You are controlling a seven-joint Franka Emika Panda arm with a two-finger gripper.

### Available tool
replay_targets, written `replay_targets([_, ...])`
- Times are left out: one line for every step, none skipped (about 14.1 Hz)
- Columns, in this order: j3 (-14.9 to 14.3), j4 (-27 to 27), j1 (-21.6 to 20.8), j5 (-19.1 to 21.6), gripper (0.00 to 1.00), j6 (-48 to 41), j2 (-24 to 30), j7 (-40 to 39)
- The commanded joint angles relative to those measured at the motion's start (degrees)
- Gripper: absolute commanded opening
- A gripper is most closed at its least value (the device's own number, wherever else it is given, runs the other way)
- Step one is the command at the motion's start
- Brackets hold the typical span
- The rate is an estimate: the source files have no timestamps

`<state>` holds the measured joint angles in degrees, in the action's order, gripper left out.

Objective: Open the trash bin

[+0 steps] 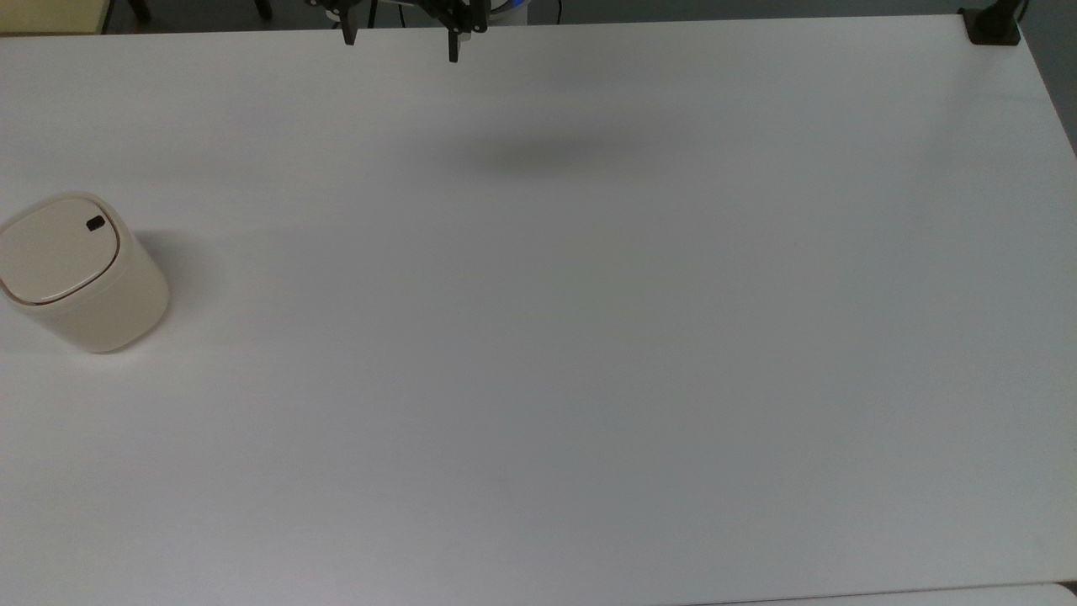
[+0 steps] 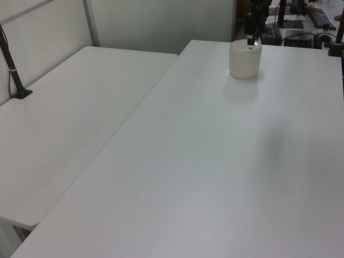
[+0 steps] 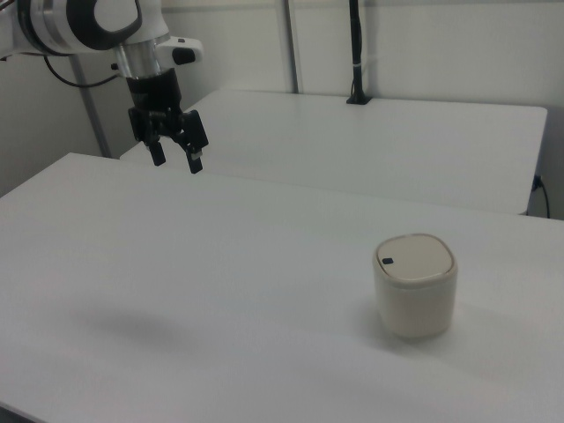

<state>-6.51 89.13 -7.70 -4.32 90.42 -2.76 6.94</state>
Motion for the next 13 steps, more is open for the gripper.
replay_targets([0.2,1.1,0.9,0.4,1.00,0.1,0.6,-8.2])
replay_targets([0.2,1.1,0.9,0.4,1.00,0.1,0.5,-8.3])
replay_targets([0.2,1.1,0.9,0.4,1.00,0.1,0.5,-8.3])
replay_targets([0.2,1.1,0.9,0.4,1.00,0.2,0.5,-8.3])
replay_targets([0.2,1.1,0.9,0.4,1.00,0.3,0.5,-8.3])
replay_targets([0.2,1.1,0.9,0.4,1.00,0.3,0.4,-8.3])
replay_targets([0.2,1.1,0.9,0.4,1.00,0.4,0.4,-8.3])
replay_targets([0.2,1.1,0.9,0.4,1.00,0.5,0.3,-8.3])
replay_targets([0.2,1.1,0.9,0.4,0.93,0.5,0.3,-9.0])
replay_targets([0.2,1.1,0.9,0.5,0.76,0.4,0.4,-10.5])
replay_targets([0.1,1.1,1.0,0.5,0.55,0.4,0.4,-11.5])
replay_targets([0.0,1.0,1.0,0.5,0.27,0.5,0.3,-11.5])
replay_targets([0.0,1.0,1.1,0.5,0.17,0.5,0.3,-11.5])
